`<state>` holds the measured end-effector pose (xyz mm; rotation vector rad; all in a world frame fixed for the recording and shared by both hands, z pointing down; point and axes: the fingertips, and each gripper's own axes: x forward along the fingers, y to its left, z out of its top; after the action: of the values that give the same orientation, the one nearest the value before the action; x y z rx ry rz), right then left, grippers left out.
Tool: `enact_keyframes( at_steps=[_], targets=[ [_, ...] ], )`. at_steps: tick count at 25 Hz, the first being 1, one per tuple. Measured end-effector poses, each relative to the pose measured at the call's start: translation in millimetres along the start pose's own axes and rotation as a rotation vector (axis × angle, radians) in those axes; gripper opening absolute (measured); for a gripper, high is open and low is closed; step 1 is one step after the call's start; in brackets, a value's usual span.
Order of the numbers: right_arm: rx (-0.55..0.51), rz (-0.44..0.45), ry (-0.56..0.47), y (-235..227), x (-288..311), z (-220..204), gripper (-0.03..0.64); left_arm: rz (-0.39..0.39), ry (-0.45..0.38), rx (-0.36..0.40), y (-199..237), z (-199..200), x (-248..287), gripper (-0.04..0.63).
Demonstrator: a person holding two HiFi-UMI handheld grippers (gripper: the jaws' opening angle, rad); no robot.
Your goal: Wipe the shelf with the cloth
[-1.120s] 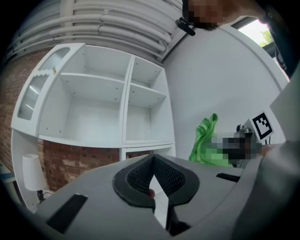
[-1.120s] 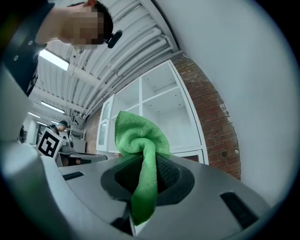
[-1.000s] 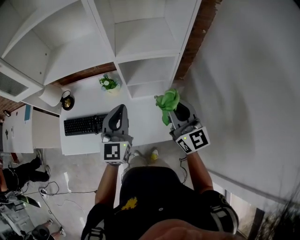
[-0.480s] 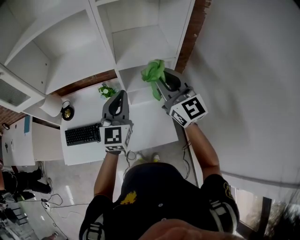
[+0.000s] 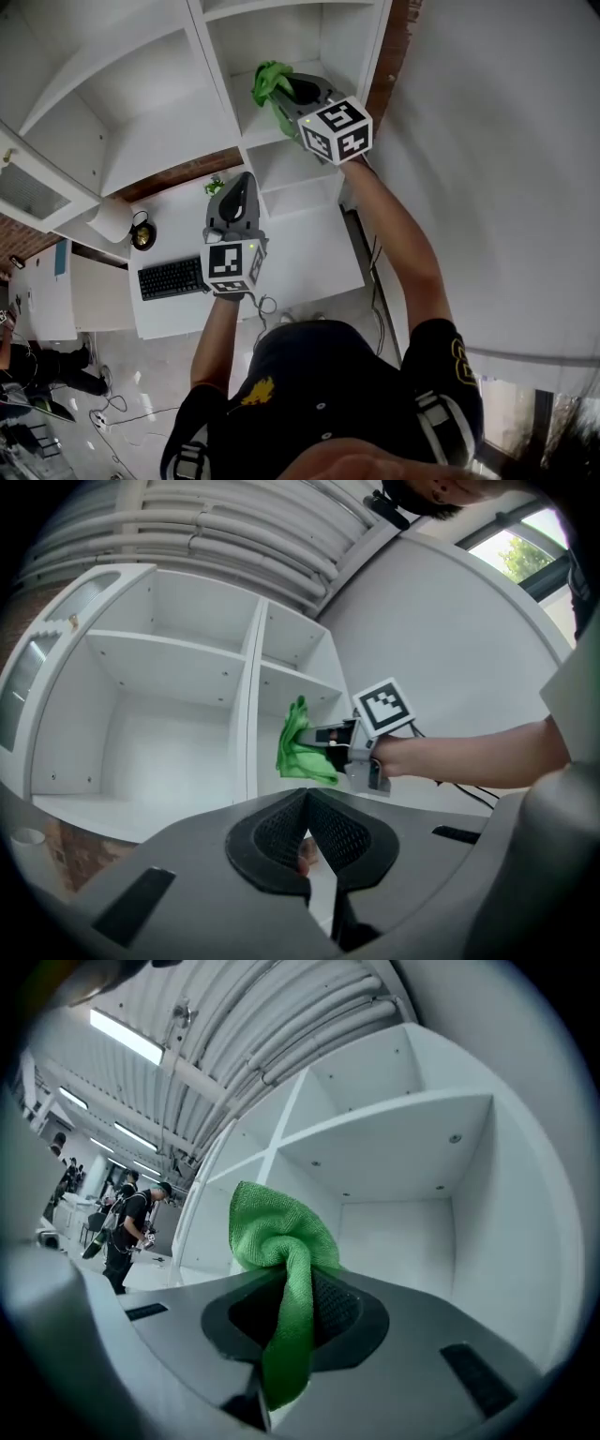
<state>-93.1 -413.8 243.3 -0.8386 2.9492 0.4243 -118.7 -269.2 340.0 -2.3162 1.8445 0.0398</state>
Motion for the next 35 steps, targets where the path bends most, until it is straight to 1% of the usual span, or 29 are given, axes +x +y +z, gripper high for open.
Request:
enact_keyframes(
  at_steps=[4,9,13,18,23,29,32,35],
  targets=[
    [0.045,-0.003,0.07,-27.9,54.5,-9.2,0.054,-0.004,-0.008,-0.005,4.3,0.5,4.5,0.017],
    [0.001,0.018,0.193,-46.0,106.0,-36.2,0.054,-0.002,-0.004,-0.012,10.0,-4.1,8.8,0.018],
    [-0.046,0.047,0.246,-47.9,135.6,-53.1,0.054,0.005,-0.004,-0.018,17.4,-5.6,16.1,0.018],
    [-0.164,0.089,0.327,-39.1,153.2,-74.7,0.054,0.012,-0.001,-0.022,23.2,-6.8,23.2,0.017],
    [-0.246,0.111,0.387,-39.7,161.1,-92.3,0.054,0.009,0.001,-0.02,26.3,-9.4,28.3,0.018],
    [-0.443,0.173,0.47,-33.1,169.4,-104.1,0.054,0.006,0.002,-0.019,30.2,-11.0,37.0,0.017],
    [-0.488,0.205,0.517,-32.8,172.5,-113.2,0.052,0.004,0.001,-0.021,31.5,-12.0,40.7,0.018],
    [-0.538,0.232,0.564,-29.5,171.5,-125.8,0.052,0.0,0.026,-0.024,31.3,-20.1,43.0,0.017]
  ],
)
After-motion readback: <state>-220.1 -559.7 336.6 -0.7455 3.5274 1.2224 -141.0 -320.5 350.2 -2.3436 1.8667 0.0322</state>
